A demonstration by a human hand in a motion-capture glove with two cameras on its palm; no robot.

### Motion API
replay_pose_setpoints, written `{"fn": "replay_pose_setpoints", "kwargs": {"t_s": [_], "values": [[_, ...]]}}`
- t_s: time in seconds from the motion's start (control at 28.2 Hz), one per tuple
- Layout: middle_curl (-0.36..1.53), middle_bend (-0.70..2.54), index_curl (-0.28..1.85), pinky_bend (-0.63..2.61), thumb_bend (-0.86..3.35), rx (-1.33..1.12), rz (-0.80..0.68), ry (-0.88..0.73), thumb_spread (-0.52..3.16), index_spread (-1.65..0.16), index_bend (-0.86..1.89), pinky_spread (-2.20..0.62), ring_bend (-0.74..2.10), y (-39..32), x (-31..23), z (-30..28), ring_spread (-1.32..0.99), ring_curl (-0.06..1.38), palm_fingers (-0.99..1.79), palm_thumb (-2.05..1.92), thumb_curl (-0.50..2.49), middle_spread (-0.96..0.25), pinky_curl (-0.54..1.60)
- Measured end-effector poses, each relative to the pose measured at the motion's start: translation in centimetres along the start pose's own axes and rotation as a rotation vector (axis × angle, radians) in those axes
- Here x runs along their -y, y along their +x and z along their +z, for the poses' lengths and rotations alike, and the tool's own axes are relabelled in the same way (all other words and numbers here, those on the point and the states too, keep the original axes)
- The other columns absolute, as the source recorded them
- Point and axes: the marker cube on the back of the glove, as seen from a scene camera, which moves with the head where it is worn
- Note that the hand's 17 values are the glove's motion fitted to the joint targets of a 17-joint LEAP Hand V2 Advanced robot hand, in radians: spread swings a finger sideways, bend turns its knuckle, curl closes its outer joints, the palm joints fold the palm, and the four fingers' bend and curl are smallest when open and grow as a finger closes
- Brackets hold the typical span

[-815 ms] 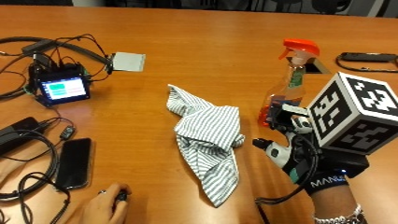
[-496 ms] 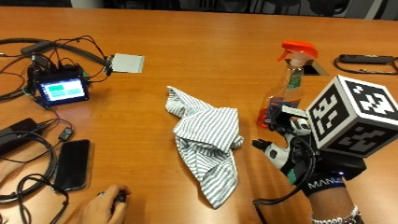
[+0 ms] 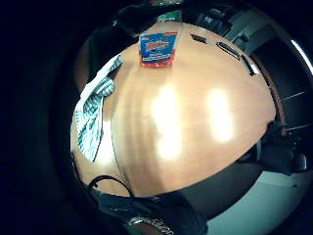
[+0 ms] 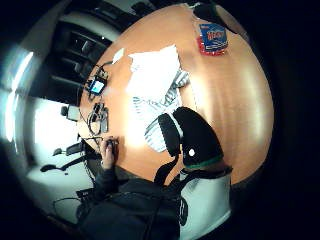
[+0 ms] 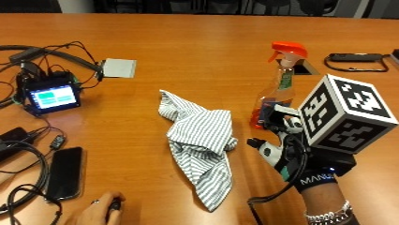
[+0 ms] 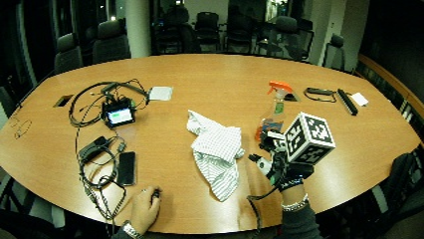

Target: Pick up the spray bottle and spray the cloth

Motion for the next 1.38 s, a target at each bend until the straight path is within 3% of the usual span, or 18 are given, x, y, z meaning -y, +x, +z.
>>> {"fn": "replay_pose_setpoints", "kwargs": {"t_s": [0.35, 0.71, 1.13, 1.38], "values": [[0.27, 0.20, 0.27, 0.29, 0.13, 0.037, 0.062, 0.076, 1.14, -0.41, 0.16, 0.27, 0.24, -0.3, 4.1, -0.1, 0.00, 0.22, 0.50, 0.55, 0.21, -0.02, 0.26], [0.30, 0.20, 0.26, 0.33, 0.09, 0.338, 0.156, 0.167, 1.16, -0.36, 0.12, 0.25, 0.31, 1.7, 9.1, 0.9, -0.01, 0.26, 0.56, 0.61, 0.25, -0.02, 0.29], [0.32, 0.19, 0.25, 0.38, 0.05, 0.357, 0.231, 0.310, 1.17, -0.32, 0.11, 0.23, 0.38, 2.4, 14.3, 0.7, -0.03, 0.31, 0.54, 0.66, 0.29, -0.02, 0.33], [0.34, 0.22, 0.24, 0.36, 0.05, 0.505, 0.276, 0.382, 1.17, -0.29, 0.11, 0.21, 0.40, 3.0, 15.6, 1.4, -0.04, 0.32, 0.59, 0.73, 0.32, -0.03, 0.33]]}}
